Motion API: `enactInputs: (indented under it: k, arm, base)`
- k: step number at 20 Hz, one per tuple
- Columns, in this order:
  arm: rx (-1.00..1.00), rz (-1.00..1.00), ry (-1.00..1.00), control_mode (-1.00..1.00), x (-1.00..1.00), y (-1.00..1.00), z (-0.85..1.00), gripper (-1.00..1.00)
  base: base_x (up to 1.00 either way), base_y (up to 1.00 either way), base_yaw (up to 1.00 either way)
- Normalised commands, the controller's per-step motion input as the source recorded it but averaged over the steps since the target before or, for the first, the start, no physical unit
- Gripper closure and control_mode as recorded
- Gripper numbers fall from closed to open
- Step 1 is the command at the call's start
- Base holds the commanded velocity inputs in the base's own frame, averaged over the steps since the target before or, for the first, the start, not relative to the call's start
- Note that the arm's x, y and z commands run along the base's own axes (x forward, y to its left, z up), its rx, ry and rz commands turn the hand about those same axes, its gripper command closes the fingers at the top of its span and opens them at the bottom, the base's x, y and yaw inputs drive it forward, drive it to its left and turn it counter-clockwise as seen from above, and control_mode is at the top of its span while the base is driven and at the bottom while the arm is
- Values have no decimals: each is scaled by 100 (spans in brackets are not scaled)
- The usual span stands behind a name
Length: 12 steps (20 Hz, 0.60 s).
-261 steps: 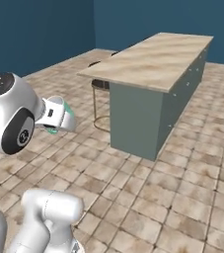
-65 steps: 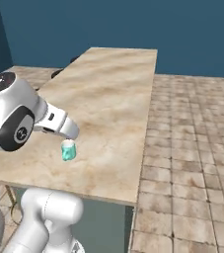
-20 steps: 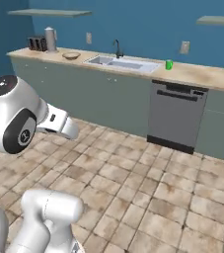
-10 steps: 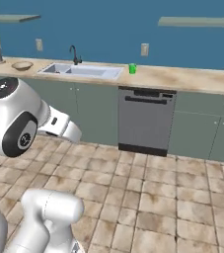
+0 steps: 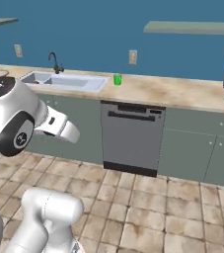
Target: Clear the mugs and bowl far away from the sink.
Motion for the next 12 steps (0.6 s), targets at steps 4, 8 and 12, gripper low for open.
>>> enactInputs:
  k: [4,8,12]
  arm:
    - [0,0,0,100,0,0,0,-100]
    - [0,0,0,100,0,0,0,-100]
    - [0,0,0,100,0,0,0,-100]
  base:
    - [100,-54,6]
    - [100,0,0]
    - [100,0,5]
